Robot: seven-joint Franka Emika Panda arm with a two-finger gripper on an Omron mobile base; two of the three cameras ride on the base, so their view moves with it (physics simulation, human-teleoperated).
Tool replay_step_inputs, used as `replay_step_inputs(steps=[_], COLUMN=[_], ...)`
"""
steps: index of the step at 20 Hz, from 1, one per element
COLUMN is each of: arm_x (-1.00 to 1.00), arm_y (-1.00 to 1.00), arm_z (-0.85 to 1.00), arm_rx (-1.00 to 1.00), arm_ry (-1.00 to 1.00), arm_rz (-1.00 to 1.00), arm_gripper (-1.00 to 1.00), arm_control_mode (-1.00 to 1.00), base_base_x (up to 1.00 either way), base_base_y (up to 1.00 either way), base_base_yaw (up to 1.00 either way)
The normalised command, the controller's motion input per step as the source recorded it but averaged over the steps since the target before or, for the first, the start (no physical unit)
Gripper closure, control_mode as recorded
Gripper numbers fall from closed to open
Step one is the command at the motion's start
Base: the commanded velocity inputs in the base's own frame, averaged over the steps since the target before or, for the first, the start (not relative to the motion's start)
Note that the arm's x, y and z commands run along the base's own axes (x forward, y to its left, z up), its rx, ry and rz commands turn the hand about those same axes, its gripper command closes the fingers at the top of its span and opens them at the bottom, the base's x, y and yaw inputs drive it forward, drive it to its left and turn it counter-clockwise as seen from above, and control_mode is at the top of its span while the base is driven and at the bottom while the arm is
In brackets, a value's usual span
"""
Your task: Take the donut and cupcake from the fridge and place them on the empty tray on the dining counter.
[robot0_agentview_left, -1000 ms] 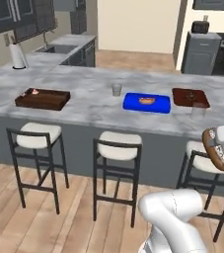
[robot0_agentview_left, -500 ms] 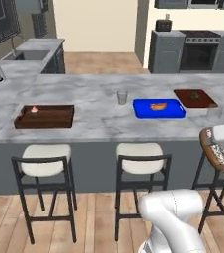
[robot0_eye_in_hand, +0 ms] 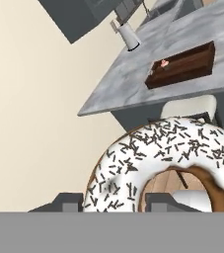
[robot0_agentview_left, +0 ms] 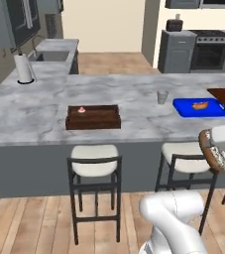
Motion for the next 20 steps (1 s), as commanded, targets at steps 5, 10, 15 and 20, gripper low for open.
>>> replay_step_inputs(steps=[5,10,15,20], arm_x=[0.00,0.00,0.00,0.00], arm_y=[0.00,0.00,0.00,0.00], arm_z=[0.00,0.00,0.00,0.00], arm_rx=[0.00,0.00,0.00,0.00], arm_ry=[0.00,0.00,0.00,0.00], arm_rz=[0.00,0.00,0.00,0.00], arm_gripper=[1.00,1.00,1.00,1.00], arm_control_mode=[1.00,1.00,1.00,1.00], base_base_x=[0.08,0.27,0.73,1.00], base_base_y=[1.00,1.00,0.40,-0.11], base_base_yaw=[-0.08,-0.10,-0.16,-0.07])
